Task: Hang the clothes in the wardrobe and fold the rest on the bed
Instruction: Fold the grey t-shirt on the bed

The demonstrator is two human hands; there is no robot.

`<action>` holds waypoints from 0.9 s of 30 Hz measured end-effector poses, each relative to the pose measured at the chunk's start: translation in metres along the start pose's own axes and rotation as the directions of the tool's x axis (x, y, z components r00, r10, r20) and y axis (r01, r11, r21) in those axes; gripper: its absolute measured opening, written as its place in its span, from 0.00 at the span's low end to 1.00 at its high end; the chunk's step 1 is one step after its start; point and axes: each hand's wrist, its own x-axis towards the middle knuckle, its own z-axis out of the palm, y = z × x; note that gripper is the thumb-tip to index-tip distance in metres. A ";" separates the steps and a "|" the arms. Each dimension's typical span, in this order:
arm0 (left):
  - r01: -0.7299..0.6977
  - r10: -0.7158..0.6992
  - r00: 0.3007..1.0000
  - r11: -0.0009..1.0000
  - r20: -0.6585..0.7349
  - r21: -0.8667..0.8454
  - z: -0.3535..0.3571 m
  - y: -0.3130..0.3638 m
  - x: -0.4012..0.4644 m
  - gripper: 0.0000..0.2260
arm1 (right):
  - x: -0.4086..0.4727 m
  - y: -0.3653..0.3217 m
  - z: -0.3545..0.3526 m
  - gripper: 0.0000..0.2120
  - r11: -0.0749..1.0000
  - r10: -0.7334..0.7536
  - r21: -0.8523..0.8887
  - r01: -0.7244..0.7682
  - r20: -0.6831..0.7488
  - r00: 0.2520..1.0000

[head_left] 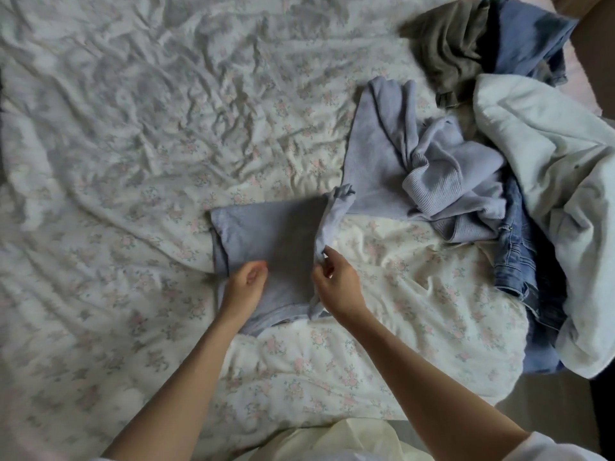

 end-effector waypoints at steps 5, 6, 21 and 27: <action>0.402 -0.260 0.908 0.765 0.329 -0.504 -0.036 -0.014 0.005 0.20 | -0.004 -0.030 0.047 0.12 0.981 -0.194 0.021 0.194 0.210 0.958; 0.438 -0.276 0.893 0.710 0.355 -0.551 -0.043 -0.022 0.006 0.21 | -0.005 -0.036 0.056 0.11 0.975 -0.221 0.061 0.212 0.256 0.941; 0.054 -0.040 0.973 0.997 -0.226 0.056 -0.034 -0.039 0.000 0.14 | 0.013 0.000 0.065 0.15 0.950 -0.081 -0.292 0.113 0.121 0.989; 0.215 -0.201 0.951 0.976 -0.233 0.034 -0.031 -0.040 -0.007 0.13 | 0.007 0.013 0.059 0.18 0.887 -0.119 -0.430 0.168 0.140 0.983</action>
